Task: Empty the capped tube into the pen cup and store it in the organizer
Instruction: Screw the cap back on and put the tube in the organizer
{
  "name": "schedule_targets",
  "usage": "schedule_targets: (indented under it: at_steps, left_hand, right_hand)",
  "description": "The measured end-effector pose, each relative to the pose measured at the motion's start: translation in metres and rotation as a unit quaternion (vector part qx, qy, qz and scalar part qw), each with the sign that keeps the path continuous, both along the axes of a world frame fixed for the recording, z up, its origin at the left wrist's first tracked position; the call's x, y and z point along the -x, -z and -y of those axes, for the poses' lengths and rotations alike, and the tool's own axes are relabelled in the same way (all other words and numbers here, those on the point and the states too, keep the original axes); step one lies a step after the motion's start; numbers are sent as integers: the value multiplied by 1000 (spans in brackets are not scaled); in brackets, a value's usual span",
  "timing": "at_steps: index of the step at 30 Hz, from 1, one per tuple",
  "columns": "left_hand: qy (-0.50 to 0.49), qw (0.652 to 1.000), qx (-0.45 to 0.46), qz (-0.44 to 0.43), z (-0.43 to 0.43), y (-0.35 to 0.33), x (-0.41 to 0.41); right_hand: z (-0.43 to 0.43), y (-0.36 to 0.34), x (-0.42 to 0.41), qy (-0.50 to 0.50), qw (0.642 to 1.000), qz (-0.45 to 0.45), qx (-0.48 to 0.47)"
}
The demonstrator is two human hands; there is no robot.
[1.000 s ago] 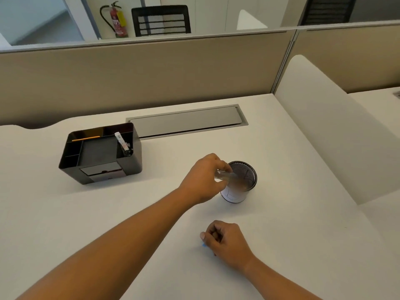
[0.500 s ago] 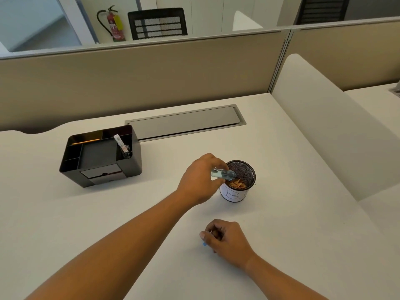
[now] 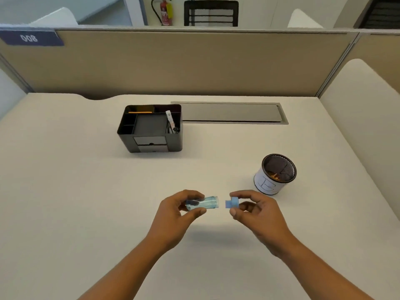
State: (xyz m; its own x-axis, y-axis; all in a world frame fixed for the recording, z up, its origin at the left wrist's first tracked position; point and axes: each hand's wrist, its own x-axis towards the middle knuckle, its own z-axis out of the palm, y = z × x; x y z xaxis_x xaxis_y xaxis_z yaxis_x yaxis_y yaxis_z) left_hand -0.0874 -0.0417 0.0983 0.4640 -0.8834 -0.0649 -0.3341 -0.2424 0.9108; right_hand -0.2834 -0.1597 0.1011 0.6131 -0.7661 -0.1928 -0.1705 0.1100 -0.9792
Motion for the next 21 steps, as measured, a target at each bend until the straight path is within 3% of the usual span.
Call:
schedule_targets:
  at_steps: [6,21]
  left_hand:
    - [-34,999,18,-25,-40,7,-1]
    - [-36,999,13,-26,-62,4,-16]
  right_hand:
    - [-23,-6,-17,-69,997,-29,29]
    - [-40,-14,-32,-93,993,-35,67]
